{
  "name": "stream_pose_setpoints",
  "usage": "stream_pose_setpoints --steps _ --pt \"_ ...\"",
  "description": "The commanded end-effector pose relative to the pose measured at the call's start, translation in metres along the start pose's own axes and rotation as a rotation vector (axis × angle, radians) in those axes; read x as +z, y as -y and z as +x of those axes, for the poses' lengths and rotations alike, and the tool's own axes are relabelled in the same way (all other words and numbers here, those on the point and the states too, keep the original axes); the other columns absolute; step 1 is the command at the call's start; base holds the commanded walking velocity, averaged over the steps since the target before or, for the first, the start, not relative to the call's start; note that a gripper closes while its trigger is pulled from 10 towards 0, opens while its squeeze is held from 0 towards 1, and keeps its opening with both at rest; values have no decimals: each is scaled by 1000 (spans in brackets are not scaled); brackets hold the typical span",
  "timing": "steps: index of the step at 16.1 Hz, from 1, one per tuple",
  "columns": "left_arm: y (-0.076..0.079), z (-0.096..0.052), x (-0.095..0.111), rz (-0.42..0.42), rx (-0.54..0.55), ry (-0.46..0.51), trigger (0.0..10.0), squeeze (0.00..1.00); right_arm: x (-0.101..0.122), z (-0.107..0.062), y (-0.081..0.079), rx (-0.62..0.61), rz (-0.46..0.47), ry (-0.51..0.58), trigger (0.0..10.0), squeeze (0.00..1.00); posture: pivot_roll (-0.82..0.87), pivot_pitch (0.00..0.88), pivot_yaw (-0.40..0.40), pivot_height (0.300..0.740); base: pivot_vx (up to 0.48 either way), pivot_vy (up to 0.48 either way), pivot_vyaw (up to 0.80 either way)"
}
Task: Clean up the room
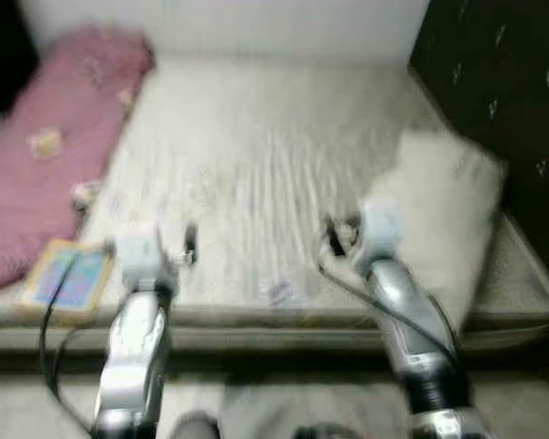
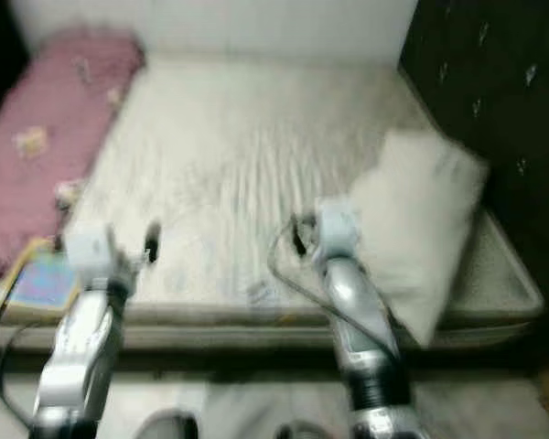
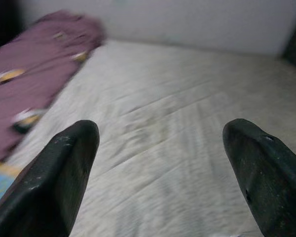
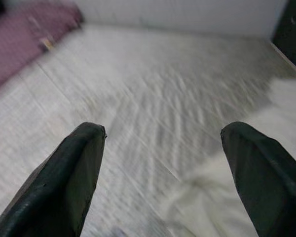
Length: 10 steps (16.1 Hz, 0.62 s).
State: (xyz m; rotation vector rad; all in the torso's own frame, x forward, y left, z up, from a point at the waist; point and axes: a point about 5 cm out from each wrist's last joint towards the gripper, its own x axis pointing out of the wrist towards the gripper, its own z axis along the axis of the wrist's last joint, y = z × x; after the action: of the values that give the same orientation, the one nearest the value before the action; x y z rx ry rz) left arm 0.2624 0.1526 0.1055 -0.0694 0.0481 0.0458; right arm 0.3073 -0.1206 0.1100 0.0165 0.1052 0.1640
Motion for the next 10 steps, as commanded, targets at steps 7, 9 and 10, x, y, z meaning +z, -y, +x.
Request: stream_pose_setpoints --steps 7,9,10 --pt "-12 -7 -6 9 7 -17 10000 0 -6 -12 12 -58 34 -5 10000 0 42 2 -21 740 0 0 0" --pt "-14 -10 -7 22 28 -32 10000 0 -2 -15 16 -102 21 35 10000 0 41 11 -23 740 0 0 0" --pt "-15 -12 -11 15 34 -66 10000 0 -3 -18 15 -81 11 35 10000 0 40 13 -24 740 0 0 0"
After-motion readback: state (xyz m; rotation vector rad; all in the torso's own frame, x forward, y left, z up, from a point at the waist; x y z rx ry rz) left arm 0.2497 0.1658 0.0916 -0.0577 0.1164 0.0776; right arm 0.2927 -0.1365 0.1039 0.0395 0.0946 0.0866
